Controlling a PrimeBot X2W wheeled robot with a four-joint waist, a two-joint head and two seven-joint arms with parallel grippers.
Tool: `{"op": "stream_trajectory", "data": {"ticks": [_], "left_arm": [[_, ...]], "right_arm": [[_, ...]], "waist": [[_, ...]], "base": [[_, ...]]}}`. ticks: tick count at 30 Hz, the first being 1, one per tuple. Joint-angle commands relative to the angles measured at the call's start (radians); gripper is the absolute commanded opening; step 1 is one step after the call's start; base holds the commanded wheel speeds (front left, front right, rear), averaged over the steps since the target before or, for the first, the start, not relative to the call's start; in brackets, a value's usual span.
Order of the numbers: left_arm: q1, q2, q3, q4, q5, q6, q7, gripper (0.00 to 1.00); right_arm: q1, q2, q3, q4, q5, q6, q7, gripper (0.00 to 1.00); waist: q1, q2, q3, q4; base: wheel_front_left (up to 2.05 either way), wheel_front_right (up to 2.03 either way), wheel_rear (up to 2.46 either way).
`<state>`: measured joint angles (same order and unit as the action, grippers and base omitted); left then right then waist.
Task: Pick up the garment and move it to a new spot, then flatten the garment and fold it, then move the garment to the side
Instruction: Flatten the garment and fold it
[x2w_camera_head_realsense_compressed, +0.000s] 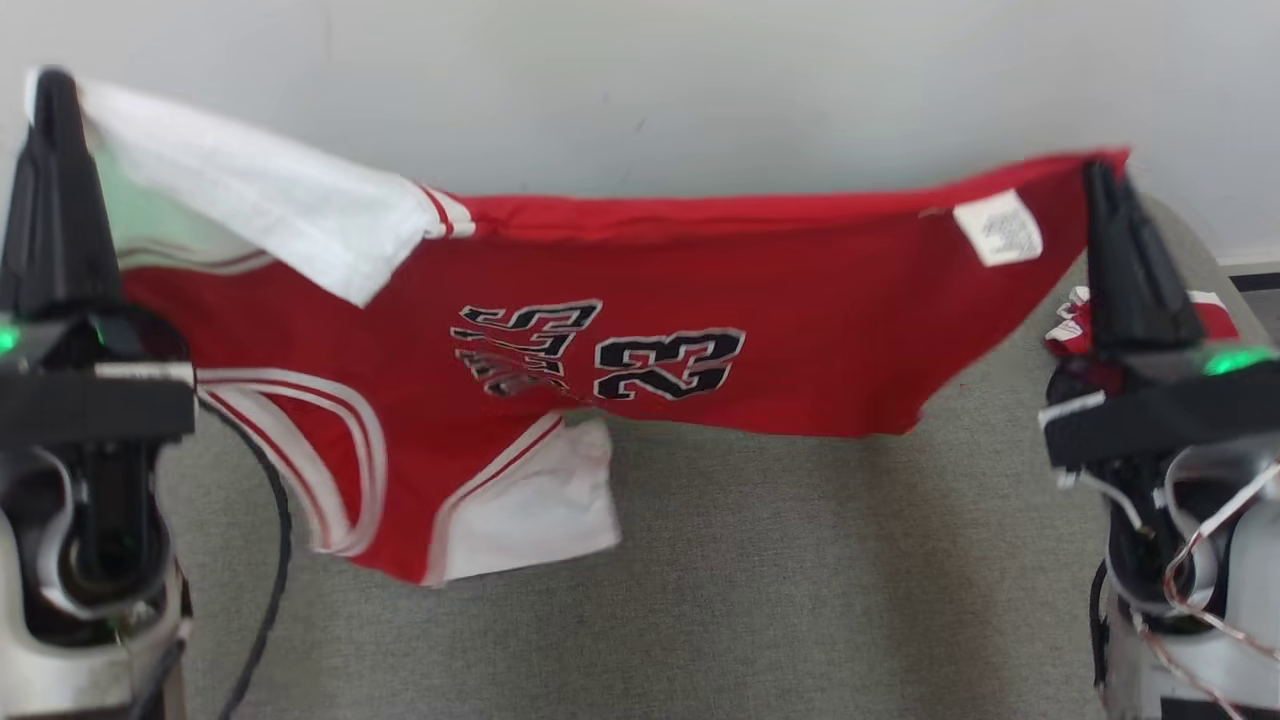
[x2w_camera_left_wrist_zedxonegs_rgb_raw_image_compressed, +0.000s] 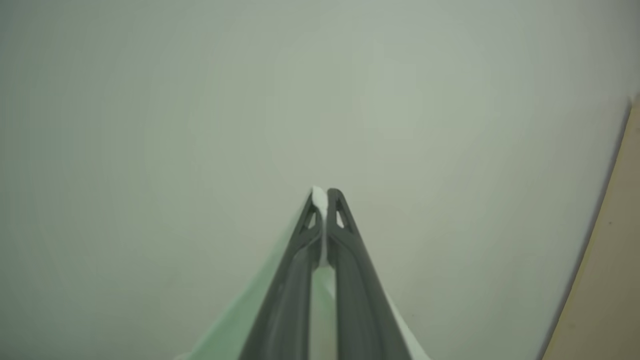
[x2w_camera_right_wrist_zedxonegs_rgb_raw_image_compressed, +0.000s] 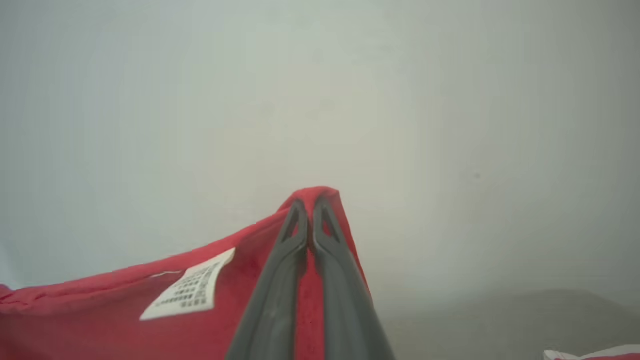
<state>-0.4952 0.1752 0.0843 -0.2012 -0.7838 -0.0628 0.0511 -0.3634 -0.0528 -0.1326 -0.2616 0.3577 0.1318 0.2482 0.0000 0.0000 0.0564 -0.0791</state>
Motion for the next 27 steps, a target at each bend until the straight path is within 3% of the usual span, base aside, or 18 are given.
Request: {"op": "stream_trajectory", "data": {"ticks": [1,14,27], "left_arm": [[-0.06,0.015,-0.006,0.007,-0.006,-0.007,0.02,0.0],[-0.332,0.045,-0.035,0.125,-0.026,0.005,0.08,0.0],[-0.526,0.053,-0.108,0.314,0.046,-0.025,0.033,0.0]], "right_arm": [[-0.044,-0.016,0.005,-0.014,-0.031,-0.003,0.011,0.0],[-0.263,-0.132,0.047,0.042,-0.12,-0.003,0.054,0.0],[-0.383,-0.149,0.08,0.178,-0.127,-0.003,0.056,0.0]], "waist": [[0.0,0.0,-0.007,-0.004],[0.0,0.0,-0.015,-0.013],[0.0,0.0,0.074,-0.032]], "base": [[0.0,0.0,0.0],[0.0,0.0,0.0],[0.0,0.0,0.0]]}}
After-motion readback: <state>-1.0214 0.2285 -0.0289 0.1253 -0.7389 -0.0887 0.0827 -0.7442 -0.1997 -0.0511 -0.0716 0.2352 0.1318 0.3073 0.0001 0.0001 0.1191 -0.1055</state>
